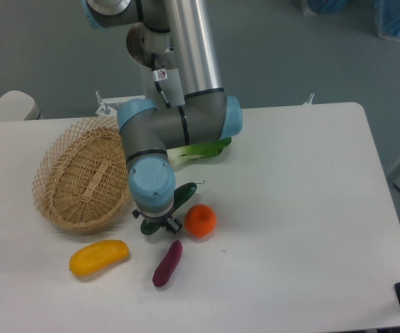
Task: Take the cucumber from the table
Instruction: 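Close the gripper around the middle of the cucumber, then lift the held cucumber and carry it away from the basket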
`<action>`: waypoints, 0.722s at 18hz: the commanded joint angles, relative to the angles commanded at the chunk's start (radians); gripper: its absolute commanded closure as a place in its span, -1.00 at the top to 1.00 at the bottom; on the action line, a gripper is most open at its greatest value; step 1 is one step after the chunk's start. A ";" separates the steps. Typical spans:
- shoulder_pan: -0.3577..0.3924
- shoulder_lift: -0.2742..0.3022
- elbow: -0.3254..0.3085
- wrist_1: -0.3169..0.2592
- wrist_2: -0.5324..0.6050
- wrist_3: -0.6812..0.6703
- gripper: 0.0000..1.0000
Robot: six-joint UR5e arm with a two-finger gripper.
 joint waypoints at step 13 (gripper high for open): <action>0.087 -0.098 0.287 -0.189 -0.008 0.066 -0.65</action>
